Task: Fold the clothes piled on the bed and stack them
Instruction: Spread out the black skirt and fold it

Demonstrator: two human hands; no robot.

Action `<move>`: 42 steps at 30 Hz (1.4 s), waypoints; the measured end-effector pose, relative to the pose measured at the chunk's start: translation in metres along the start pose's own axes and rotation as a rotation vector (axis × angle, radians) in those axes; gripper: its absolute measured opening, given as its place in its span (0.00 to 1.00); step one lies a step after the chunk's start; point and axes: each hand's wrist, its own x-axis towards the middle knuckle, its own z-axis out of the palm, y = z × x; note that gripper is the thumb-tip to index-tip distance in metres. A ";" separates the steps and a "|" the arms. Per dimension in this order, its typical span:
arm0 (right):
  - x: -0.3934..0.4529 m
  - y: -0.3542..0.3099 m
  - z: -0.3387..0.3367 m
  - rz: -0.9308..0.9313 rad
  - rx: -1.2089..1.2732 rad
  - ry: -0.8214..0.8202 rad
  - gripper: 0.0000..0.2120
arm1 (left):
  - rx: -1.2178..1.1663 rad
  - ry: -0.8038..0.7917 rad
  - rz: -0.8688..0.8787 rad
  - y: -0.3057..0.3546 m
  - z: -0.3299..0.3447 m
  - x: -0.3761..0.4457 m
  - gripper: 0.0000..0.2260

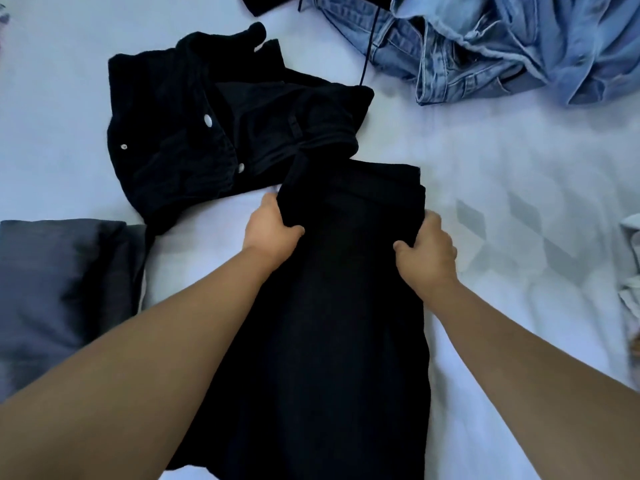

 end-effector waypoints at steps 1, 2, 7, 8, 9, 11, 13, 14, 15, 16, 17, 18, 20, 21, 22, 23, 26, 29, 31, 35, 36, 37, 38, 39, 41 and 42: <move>0.000 0.002 -0.003 0.009 0.004 -0.006 0.10 | -0.018 -0.018 -0.035 0.001 -0.002 -0.001 0.22; 0.000 0.004 -0.008 0.006 -0.007 -0.002 0.05 | -0.058 -0.047 -0.067 0.003 -0.003 -0.004 0.17; 0.010 0.029 -0.050 -0.010 -0.131 0.068 0.05 | -0.284 -0.336 -0.171 0.021 0.027 -0.036 0.07; 0.013 0.035 -0.060 -0.009 -0.136 0.083 0.03 | -0.298 -0.349 -0.149 0.026 0.036 -0.040 0.07; 0.015 0.039 -0.068 0.004 -0.129 0.089 0.03 | -0.291 -0.324 -0.109 0.031 0.043 -0.042 0.07; 0.020 0.043 -0.081 0.011 -0.080 0.089 0.06 | -0.248 -0.214 -0.025 0.040 0.048 -0.036 0.07; 0.023 0.044 -0.086 -0.020 -0.009 0.100 0.07 | -0.242 -0.134 0.025 0.052 0.040 -0.024 0.06; 0.025 0.042 -0.088 -0.045 0.025 0.121 0.08 | -0.255 -0.119 0.044 0.058 0.033 -0.018 0.07; 0.026 0.040 -0.089 -0.064 0.060 0.146 0.08 | -0.261 -0.112 0.057 0.063 0.027 -0.011 0.09; 0.026 0.037 -0.090 -0.073 0.100 0.169 0.08 | -0.246 -0.110 0.072 0.069 0.021 -0.006 0.10; 0.026 0.034 -0.092 -0.072 0.141 0.185 0.08 | -0.229 -0.118 0.084 0.074 0.016 -0.003 0.10; 0.025 0.032 -0.094 -0.063 0.183 0.193 0.07 | -0.229 -0.141 0.093 0.080 0.013 -0.002 0.09; 0.020 0.028 -0.097 -0.050 0.274 0.167 0.05 | -0.308 -0.221 0.085 0.089 0.008 -0.006 0.09; 0.016 0.027 -0.098 -0.047 0.318 0.140 0.03 | -0.361 -0.262 0.075 0.093 0.006 -0.008 0.10; 0.012 0.027 -0.099 -0.045 0.356 0.109 0.03 | -0.413 -0.295 0.060 0.097 0.005 -0.012 0.10; 0.007 0.028 -0.100 -0.042 0.392 0.086 0.04 | -0.460 -0.325 0.046 0.100 0.003 -0.015 0.10; -0.011 0.029 -0.108 -0.054 0.510 0.041 0.06 | -0.551 -0.416 0.010 0.105 -0.010 -0.022 0.09; -0.035 0.031 -0.120 -0.088 0.635 -0.011 0.11 | -0.442 -0.480 0.077 0.098 -0.032 -0.030 0.08; -0.053 0.034 -0.127 -0.108 0.684 -0.065 0.13 | -0.376 -0.511 0.133 0.087 -0.050 -0.039 0.10; -0.091 0.040 -0.137 -0.128 0.686 -0.243 0.11 | -0.156 -0.560 0.270 0.059 -0.083 -0.062 0.15; -0.101 0.043 -0.137 -0.133 0.650 -0.294 0.11 | -0.068 -0.539 0.335 0.052 -0.090 -0.070 0.17; -0.109 0.045 -0.136 -0.139 0.609 -0.342 0.11 | 0.017 -0.515 0.434 0.044 -0.094 -0.077 0.18; -0.116 0.050 -0.133 -0.145 0.561 -0.383 0.11 | 0.106 -0.498 0.573 0.036 -0.097 -0.086 0.15; -0.123 0.054 -0.131 -0.144 0.528 -0.421 0.12 | 0.187 -0.496 0.735 0.027 -0.099 -0.092 0.10; -0.137 0.065 -0.123 -0.123 0.484 -0.491 0.17 | 0.308 -0.522 0.976 0.003 -0.098 -0.102 0.07; -0.144 0.072 -0.117 -0.113 0.457 -0.521 0.19 | 0.381 -0.526 1.015 -0.012 -0.097 -0.105 0.06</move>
